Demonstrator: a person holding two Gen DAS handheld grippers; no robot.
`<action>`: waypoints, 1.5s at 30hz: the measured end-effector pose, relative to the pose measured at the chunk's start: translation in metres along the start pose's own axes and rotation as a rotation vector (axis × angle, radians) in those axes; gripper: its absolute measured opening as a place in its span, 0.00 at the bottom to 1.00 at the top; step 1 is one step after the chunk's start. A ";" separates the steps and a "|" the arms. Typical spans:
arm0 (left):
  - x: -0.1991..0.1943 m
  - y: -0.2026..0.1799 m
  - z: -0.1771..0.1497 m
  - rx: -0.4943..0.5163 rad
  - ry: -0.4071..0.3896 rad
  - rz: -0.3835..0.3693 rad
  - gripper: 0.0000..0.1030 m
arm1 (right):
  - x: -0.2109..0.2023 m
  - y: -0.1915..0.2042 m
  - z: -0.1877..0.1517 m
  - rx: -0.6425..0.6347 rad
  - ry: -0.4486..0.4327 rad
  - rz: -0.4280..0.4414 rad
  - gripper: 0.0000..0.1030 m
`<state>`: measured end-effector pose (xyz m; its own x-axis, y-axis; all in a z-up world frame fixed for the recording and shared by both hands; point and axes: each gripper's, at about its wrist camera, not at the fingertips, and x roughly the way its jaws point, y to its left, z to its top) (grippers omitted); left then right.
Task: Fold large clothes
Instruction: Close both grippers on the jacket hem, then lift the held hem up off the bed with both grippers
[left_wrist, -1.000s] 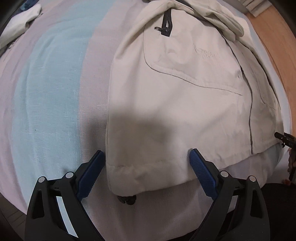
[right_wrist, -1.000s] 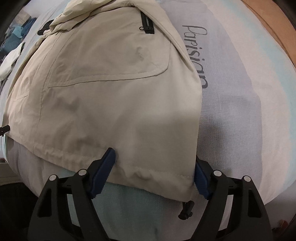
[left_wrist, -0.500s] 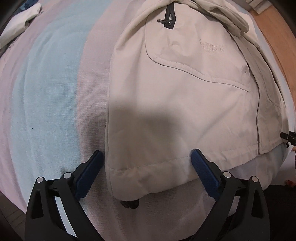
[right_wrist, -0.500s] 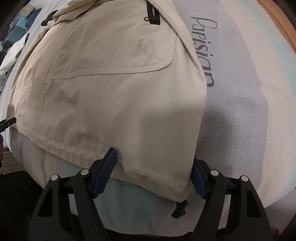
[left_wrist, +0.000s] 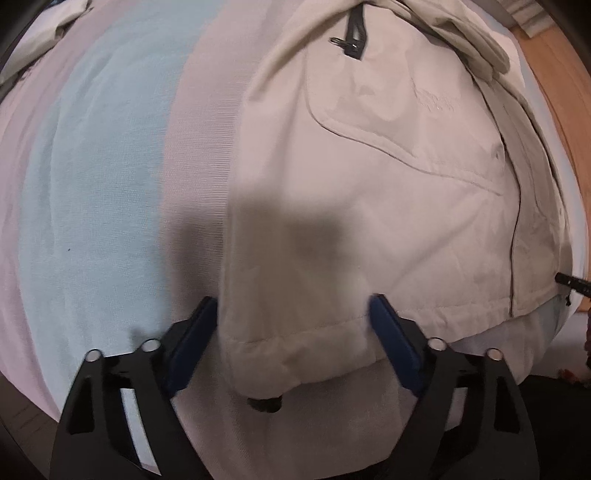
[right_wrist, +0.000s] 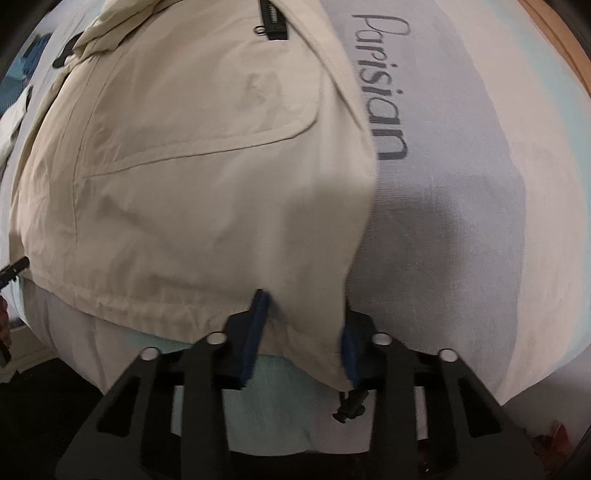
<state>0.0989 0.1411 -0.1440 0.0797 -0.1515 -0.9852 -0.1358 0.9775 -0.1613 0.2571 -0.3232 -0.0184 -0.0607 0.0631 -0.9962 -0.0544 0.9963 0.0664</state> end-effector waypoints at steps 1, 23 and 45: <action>-0.002 0.001 0.001 0.001 0.003 -0.004 0.69 | -0.001 -0.001 0.001 -0.005 0.000 0.001 0.28; -0.030 0.025 0.038 0.123 0.117 -0.034 0.20 | 0.013 -0.013 -0.005 -0.025 0.043 -0.002 0.53; -0.060 0.004 0.046 0.161 0.103 -0.042 0.12 | 0.003 0.004 0.012 -0.074 0.047 -0.104 0.11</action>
<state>0.1393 0.1607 -0.0825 -0.0204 -0.1988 -0.9798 0.0257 0.9796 -0.1993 0.2686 -0.3179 -0.0222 -0.0974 -0.0446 -0.9942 -0.1359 0.9902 -0.0311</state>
